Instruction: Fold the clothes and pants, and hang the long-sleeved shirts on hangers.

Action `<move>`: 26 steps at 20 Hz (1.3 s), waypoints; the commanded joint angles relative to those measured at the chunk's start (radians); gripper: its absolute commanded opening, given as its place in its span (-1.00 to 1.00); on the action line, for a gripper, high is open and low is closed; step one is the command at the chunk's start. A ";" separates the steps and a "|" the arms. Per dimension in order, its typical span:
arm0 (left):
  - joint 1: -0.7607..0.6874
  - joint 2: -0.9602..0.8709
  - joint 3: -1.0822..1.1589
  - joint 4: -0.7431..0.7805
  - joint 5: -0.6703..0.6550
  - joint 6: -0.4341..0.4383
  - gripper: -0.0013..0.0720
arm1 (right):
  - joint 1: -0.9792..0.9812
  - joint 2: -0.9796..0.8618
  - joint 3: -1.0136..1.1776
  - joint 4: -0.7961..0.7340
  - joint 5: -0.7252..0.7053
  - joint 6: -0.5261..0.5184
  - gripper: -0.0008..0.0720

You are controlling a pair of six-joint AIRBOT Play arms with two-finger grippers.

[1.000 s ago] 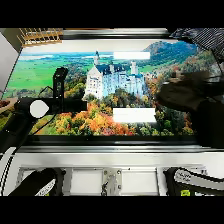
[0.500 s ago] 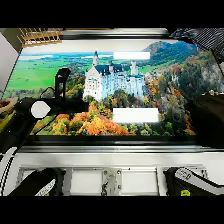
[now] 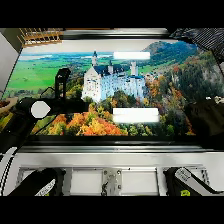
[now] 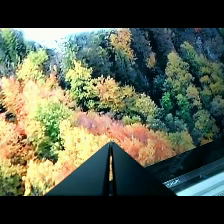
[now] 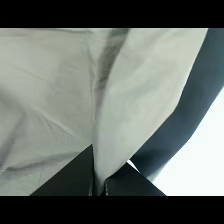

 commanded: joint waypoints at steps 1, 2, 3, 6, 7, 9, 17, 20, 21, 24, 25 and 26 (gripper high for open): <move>-0.001 0.000 0.000 0.002 0.000 0.000 -0.96 | 0.000 0.016 -0.081 -0.037 0.008 0.028 -0.93; -0.001 0.001 0.000 0.002 0.000 0.000 -0.96 | 0.000 0.016 -0.092 -0.038 0.011 0.027 -0.92; -0.001 0.000 0.000 0.002 0.000 0.000 -0.96 | 0.000 0.016 -0.100 -0.040 0.012 0.028 -0.92; -0.001 0.001 0.000 0.002 -0.001 0.000 -0.96 | 0.000 0.022 -0.100 -0.062 0.019 0.019 -0.70; -0.001 0.000 0.000 0.002 -0.001 0.000 -0.96 | -0.001 0.027 -0.097 -0.077 0.031 -0.023 0.08; -0.001 0.000 0.000 0.002 0.000 0.000 -0.96 | -0.001 0.052 -0.089 -0.099 0.050 -0.169 0.82; -0.001 0.000 0.000 0.002 -0.004 0.000 -0.96 | 0.139 0.382 -0.078 0.315 -0.093 -0.441 0.82; -0.001 -0.001 0.000 0.002 -0.003 0.000 -0.96 | 0.379 0.383 -0.079 0.576 -0.093 -0.587 0.82; -0.001 -0.001 0.000 0.003 -0.002 0.000 -0.96 | 0.472 0.373 -0.079 0.603 -0.094 -0.600 0.82; -0.001 -0.001 0.000 0.003 0.002 0.000 -0.96 | 0.700 0.333 -0.079 0.600 -0.094 -0.635 0.82; -0.001 0.000 0.000 0.002 0.000 0.000 -0.96 | 0.752 0.319 -0.079 0.600 -0.094 -0.641 0.82; -0.001 0.000 0.000 0.000 0.000 0.000 -0.96 | 0.798 0.305 -0.079 0.601 -0.093 -0.641 0.82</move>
